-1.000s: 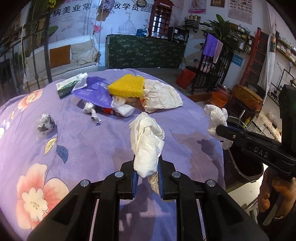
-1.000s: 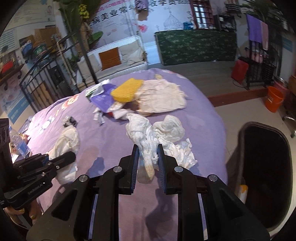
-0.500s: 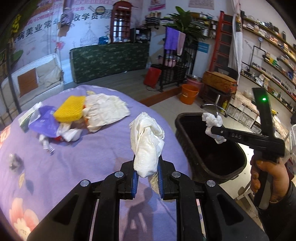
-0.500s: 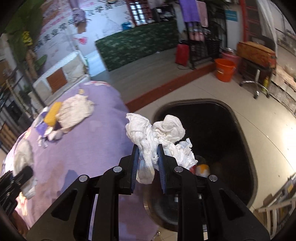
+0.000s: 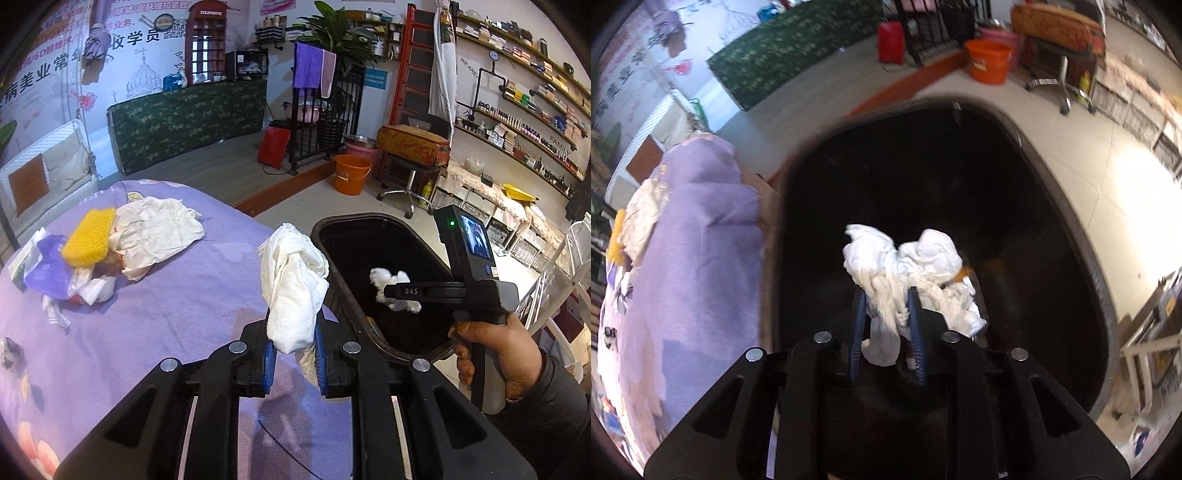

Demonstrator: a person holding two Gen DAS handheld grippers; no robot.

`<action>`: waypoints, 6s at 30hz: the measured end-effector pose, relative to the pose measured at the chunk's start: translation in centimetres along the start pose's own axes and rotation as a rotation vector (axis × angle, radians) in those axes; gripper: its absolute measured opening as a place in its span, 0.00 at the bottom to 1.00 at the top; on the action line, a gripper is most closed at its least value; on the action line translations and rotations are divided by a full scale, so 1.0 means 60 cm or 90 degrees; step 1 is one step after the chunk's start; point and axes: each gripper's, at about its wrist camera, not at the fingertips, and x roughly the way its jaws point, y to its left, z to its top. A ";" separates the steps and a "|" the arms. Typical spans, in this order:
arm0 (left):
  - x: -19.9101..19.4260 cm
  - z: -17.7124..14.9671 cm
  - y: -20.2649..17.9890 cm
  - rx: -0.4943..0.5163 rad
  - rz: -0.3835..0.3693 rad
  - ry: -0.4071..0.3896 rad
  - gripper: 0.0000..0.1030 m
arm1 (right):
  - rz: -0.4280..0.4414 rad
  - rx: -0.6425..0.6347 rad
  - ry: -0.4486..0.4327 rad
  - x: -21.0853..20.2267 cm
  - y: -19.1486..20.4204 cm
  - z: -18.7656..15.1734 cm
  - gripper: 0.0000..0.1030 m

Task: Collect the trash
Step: 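Carry the tissues over the bin and open the right tool, then lower the white tissue into the bin and open the left tool, then grasp the clear plastic wrapper with the left tool while the right tool reaches the yellow net, then close the right tool on the yellow mesh net and lift it, then carry the yellow net over the bin and open the right tool while the left tool carries the wrapper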

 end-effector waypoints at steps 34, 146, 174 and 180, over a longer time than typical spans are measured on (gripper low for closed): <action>0.201 0.045 -0.201 0.107 -0.167 0.168 0.16 | -0.109 0.073 -0.278 -0.223 -0.114 -0.021 0.78; -0.172 -0.141 0.447 -0.344 0.305 0.001 0.50 | 0.279 -0.451 -0.107 -0.081 0.591 -0.106 0.17; -0.101 -0.061 0.208 -0.200 0.126 -0.040 0.50 | 0.155 -0.270 -0.163 -0.168 0.248 -0.100 0.17; -0.075 -0.033 0.152 -0.148 0.074 -0.044 0.50 | 0.079 -0.183 -0.187 -0.172 0.147 -0.059 0.17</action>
